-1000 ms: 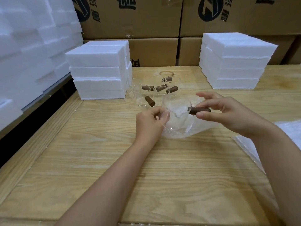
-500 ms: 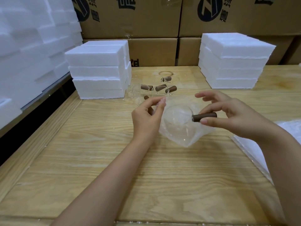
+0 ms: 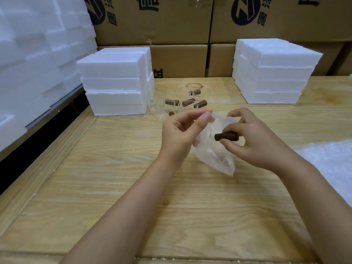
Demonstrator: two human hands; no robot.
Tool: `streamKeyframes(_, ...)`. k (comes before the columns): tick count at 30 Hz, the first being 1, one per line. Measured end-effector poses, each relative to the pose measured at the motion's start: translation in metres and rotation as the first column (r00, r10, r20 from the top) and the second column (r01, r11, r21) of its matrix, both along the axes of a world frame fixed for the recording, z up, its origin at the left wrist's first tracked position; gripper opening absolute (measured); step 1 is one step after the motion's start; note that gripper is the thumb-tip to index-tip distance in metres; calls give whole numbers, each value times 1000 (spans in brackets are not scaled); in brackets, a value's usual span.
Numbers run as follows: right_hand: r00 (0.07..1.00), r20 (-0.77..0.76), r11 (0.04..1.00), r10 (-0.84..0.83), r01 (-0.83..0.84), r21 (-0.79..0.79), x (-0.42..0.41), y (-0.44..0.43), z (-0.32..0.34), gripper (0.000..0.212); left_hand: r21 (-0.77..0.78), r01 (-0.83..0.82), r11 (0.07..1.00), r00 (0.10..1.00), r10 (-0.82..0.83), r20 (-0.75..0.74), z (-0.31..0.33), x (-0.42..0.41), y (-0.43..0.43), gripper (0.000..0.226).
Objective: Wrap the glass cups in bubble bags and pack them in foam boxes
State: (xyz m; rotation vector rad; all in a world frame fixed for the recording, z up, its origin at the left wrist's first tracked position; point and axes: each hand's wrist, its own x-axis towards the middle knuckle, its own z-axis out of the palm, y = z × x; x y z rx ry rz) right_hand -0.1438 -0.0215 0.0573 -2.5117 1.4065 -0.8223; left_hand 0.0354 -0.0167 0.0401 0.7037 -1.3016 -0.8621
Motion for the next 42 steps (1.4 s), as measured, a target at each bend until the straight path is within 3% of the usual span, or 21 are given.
streamKeyframes(2, 999, 41, 1000, -11, 11, -2, 0, -2, -1, 10, -27, 78, 997, 993, -80, -84, 3, 3, 0, 24)
streamKeyframes(5, 958, 283, 998, -36, 20, 60, -8, -3, 0, 7, -8, -91, 996, 969, 87, -229, 5, 14, -5, 24)
streamKeyframes(8, 780, 626, 964, 4, -169, 204, -16, -3, 3, 19, 153, -154, 976, 950, 189, -249, -4, 25, -11, 37)
streamKeyframes(12, 553, 833, 882, -3, -391, 263, -21, -5, 5, 26, 290, 56, 955, 967, 20, -254, -14, 30, -13, 75)
streamKeyframes(15, 490, 863, 837, -120, -417, 353, -22, -8, -1, 32, 282, 224, 933, 956, -154, -250, -19, 32, -16, 76)
streamKeyframes(17, 479, 853, 831, -208, -372, 412, -21, -11, -5, 32, 282, 304, 910, 938, -236, -253, -19, 31, -14, 78)
streamKeyframes(19, 493, 854, 834, -167, -390, 389, -19, -12, -9, 15, 283, 313, 907, 939, -249, -238, -18, 25, -11, 78)
streamKeyframes(23, 500, 859, 818, -109, -445, 363, -14, -8, -12, 18, 310, 250, 917, 960, -193, -204, -17, 16, -7, 89)
streamKeyframes(30, 503, 828, 856, -247, -288, 430, 14, -7, -25, 19, 338, 261, 904, 930, -141, -340, -12, 0, 1, 108)
streamKeyframes(34, 560, 803, 897, -206, -220, 383, 26, -5, -25, 9, 320, 274, 907, 894, -118, -431, -12, -7, 3, 107)
streamKeyframes(38, 628, 765, 914, -141, -214, 345, 37, 0, -36, 37, 314, 306, 899, 854, -114, -508, -14, -15, 5, 106)
streamKeyframes(42, 699, 711, 945, -70, -183, 272, 51, 2, -35, 15, 349, 398, 848, 781, -113, -614, -14, -17, 6, 110)
